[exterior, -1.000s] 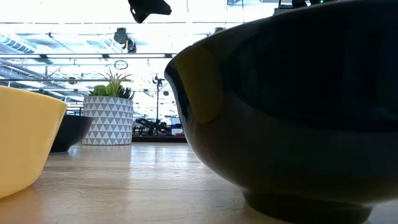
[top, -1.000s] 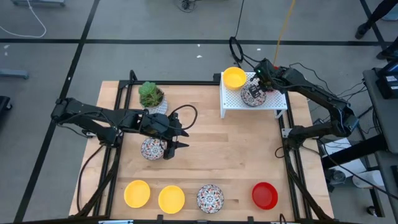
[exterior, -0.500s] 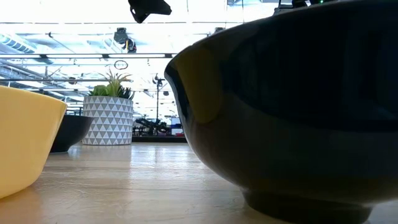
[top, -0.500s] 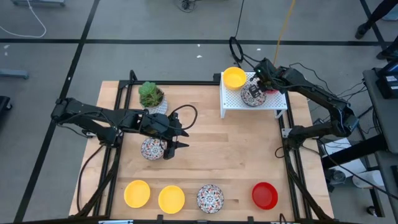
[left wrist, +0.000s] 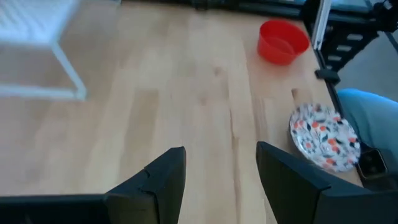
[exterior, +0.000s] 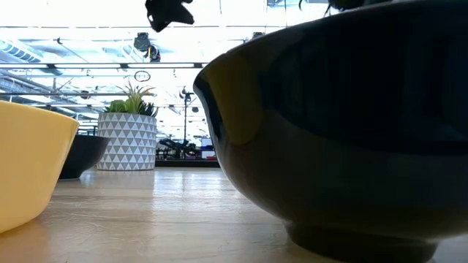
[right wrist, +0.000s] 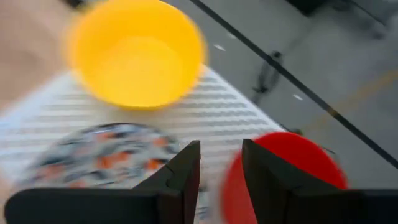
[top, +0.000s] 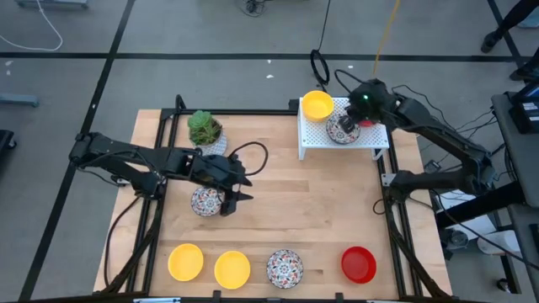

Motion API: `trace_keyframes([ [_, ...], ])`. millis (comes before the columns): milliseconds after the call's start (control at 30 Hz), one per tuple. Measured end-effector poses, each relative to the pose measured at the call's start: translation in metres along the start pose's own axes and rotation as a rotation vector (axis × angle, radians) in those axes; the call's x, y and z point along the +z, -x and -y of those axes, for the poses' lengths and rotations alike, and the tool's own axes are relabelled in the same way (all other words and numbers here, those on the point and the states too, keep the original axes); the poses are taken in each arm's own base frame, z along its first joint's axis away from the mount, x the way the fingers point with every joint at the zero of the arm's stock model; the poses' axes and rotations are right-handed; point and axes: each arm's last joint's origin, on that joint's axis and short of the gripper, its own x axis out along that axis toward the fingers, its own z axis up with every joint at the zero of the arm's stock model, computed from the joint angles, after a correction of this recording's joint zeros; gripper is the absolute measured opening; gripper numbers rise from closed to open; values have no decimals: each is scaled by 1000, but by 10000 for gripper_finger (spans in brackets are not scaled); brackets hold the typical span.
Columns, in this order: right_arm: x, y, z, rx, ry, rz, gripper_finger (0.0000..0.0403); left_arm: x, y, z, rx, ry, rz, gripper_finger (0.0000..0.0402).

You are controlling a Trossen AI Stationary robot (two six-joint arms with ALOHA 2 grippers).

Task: Pick & Place Mini bowls
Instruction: Stack the left white patterned bowl on top of the white patterned bowl on the shelf

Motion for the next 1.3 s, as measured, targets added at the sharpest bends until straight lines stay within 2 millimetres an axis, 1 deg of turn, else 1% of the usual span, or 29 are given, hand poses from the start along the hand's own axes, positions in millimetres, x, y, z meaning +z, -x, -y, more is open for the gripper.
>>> trace_keyframes([
  [133,-3,20,-9,139,17,65,103,-12,1,0,-70,82,-141,200],
  [233,-6,35,-17,189,50,109,103,-23,3,1,-128,101,-275,200],
  [300,-8,42,-23,221,70,132,103,-30,5,-1,-110,96,-353,200],
  [367,-10,49,-28,255,88,151,103,-37,6,-3,-40,100,-394,200],
  [433,-11,55,-34,289,107,166,103,-44,2,-5,48,124,-404,200],
  [500,-13,59,-40,318,131,174,103,-53,-1,-5,95,176,-423,200],
  [667,-16,66,-53,372,194,195,102,-74,-11,-4,171,408,-488,200],
  [767,-15,69,-58,394,223,218,102,-81,-13,-3,262,538,-463,200],
  [933,-13,72,-63,419,253,262,102,-95,-15,1,358,672,-450,200],
  [1167,-11,74,-65,425,299,308,102,-114,-20,11,446,780,-450,200],
  [1300,-7,75,-66,428,290,341,102,-121,-31,19,452,772,-470,200],
])
